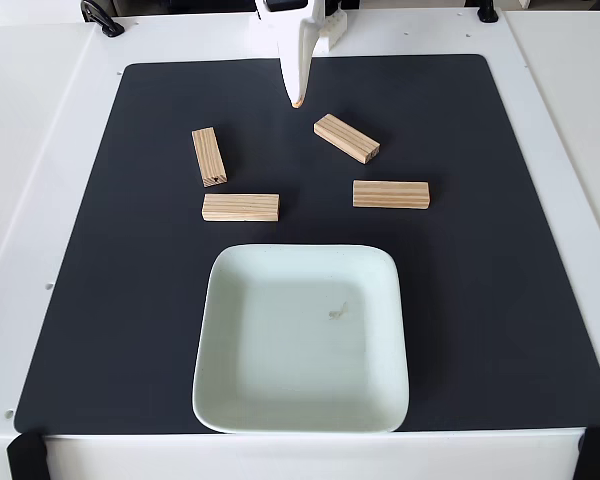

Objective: Pick up the wooden block and place them on the plate.

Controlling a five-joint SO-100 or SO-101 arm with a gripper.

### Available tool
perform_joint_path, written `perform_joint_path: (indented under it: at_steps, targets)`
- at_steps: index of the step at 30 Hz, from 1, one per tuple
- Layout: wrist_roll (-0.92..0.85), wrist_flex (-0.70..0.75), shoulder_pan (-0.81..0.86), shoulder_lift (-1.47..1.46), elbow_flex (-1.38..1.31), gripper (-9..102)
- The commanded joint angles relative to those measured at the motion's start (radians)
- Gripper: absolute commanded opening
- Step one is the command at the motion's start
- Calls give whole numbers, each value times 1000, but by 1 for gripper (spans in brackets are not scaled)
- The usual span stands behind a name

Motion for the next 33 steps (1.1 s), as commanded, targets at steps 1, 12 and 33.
perform_joint_path:
  at_steps: [1,12,33]
  targets:
    - [9,-8,0,5,5,-1]
    - [9,-8,0,5,5,-1]
    - [9,-2,-12,5,5,-1]
